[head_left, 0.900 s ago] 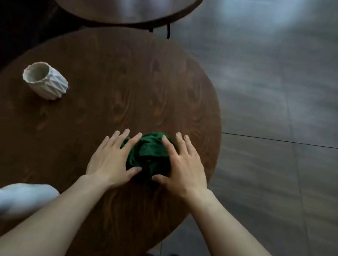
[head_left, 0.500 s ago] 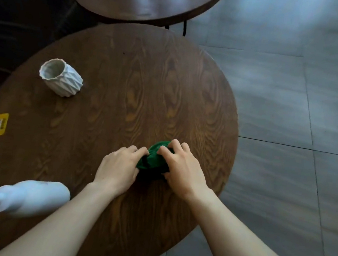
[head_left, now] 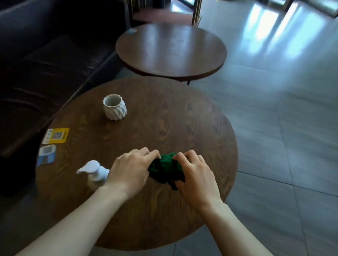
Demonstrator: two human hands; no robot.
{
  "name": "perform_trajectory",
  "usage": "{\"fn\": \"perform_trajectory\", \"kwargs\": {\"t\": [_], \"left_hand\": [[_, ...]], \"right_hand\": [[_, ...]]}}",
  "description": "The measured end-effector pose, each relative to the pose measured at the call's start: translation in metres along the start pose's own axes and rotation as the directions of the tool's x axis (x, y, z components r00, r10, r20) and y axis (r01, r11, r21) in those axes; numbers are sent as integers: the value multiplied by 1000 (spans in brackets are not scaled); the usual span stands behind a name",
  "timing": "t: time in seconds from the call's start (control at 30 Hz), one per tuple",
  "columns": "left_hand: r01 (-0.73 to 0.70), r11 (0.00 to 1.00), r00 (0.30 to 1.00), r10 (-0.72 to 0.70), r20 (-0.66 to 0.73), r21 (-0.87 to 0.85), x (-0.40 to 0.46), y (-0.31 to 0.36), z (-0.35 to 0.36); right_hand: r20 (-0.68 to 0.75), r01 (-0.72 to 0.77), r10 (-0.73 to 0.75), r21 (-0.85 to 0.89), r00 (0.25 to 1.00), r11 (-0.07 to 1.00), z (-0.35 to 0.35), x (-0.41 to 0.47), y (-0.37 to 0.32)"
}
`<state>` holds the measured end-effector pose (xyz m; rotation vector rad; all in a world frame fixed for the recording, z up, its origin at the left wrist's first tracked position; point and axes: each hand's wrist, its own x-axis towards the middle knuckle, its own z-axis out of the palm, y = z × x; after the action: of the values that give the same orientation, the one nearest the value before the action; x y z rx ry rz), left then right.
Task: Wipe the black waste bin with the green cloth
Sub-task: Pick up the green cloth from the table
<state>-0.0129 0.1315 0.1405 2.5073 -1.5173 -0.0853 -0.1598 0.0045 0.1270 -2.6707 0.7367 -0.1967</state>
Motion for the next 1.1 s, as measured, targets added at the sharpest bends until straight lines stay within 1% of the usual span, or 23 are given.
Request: {"fn": "perform_trajectory", "kwargs": {"t": [0.07, 0.1, 0.17, 0.27, 0.4, 0.5, 0.57, 0.73, 0.9, 1.03, 1.1], "left_hand": [[-51, 998, 998, 50, -29, -42, -39, -1, -36], [-69, 997, 997, 67, -39, -45, -50, -1, -43], [-88, 994, 995, 84, -61, -68, -80, 0, -66], [-126, 991, 991, 124, -50, -46, -143, -9, -100], [-173, 982, 984, 171, -46, -70, -207, -17, -112], [-193, 978, 981, 192, -13, -80, -249, -23, -99], [-191, 977, 981, 192, -4, -90, -270, -23, -83], [-157, 982, 983, 165, 76, -101, -322, -26, -17], [-113, 977, 969, 148, 197, -178, -374, -21, 72], [-91, 973, 940, 154, 305, -211, -420, -17, 151], [-73, 967, 930, 154, 332, -243, -440, -18, 191]], "right_hand": [[-72, -36, 33, -43, 997, 998, -24, -37, -43], [-99, -46, 41, -48, 994, 998, -28, -48, -52], [-136, -86, 78, -53, 988, 995, -39, -78, -83], [-158, -144, 136, -43, 978, 989, -44, -132, -142], [-169, -177, 170, -27, 971, 984, -34, -188, -186], [-148, -202, 198, -16, 969, 979, -16, -227, -203], [-132, -219, 216, -13, 968, 976, 1, -247, -205], [-64, -230, 231, 21, 971, 973, 60, -295, -193], [-3, -296, 299, 124, 954, 947, 143, -358, -166], [66, -381, 375, 207, 925, 901, 219, -411, -139], [105, -396, 382, 226, 918, 890, 256, -430, -125]]}}
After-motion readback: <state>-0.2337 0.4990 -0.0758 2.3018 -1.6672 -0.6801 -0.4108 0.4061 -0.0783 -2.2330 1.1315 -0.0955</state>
